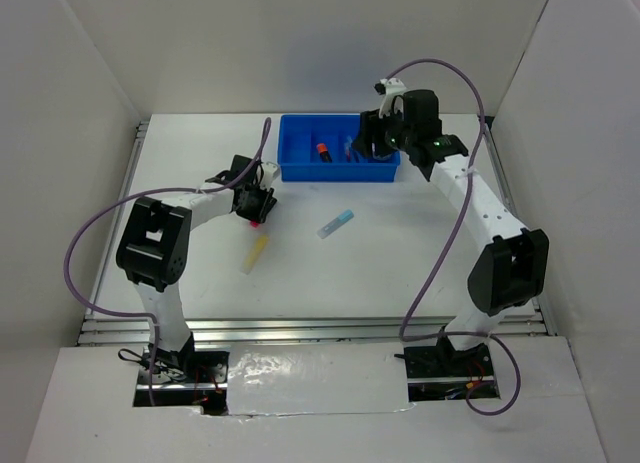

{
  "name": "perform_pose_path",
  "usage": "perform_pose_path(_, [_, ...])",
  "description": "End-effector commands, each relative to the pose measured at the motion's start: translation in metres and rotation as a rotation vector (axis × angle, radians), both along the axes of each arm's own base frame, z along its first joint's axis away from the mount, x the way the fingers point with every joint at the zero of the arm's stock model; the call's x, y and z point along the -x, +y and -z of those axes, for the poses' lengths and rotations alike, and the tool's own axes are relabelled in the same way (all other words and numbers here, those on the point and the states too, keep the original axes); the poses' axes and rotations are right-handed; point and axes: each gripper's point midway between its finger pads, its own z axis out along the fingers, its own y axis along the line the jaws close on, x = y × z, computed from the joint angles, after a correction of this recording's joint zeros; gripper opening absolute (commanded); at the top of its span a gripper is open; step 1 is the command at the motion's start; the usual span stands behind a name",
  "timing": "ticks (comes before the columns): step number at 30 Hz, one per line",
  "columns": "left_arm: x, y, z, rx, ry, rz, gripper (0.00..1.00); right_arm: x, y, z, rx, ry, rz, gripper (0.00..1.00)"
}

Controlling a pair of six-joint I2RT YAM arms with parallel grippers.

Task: Sort the stationery into containers
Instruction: Pick up the stationery from the center of the board.

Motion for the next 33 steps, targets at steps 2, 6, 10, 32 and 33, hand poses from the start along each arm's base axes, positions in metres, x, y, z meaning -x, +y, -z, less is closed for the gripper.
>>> perform_pose_path(2, [0.002, -0.004, 0.007, 0.0, 0.035, 0.027, 0.32, 0.029, 0.011, -0.03, 0.101, -0.183, -0.202, 0.65])
perform_pose_path(6, [0.004, -0.011, -0.006, 0.042, 0.054, 0.043, 0.17, 0.06, 0.019, -0.022, 0.181, -0.234, -0.35, 0.67])
perform_pose_path(10, [0.008, -0.029, -0.065, 0.196, -0.012, 0.114, 0.14, 0.091, 0.029, -0.013, 0.276, -0.353, -0.504, 0.68])
perform_pose_path(32, [0.167, -0.113, -0.184, 0.79, 0.323, 0.596, 0.06, 0.22, 0.115, 0.024, 0.516, -0.943, -1.182, 0.67])
perform_pose_path(33, [0.169, -0.114, -0.184, 0.793, 0.33, 0.6, 0.06, 0.224, 0.118, 0.026, 0.527, -0.962, -1.203, 0.66])
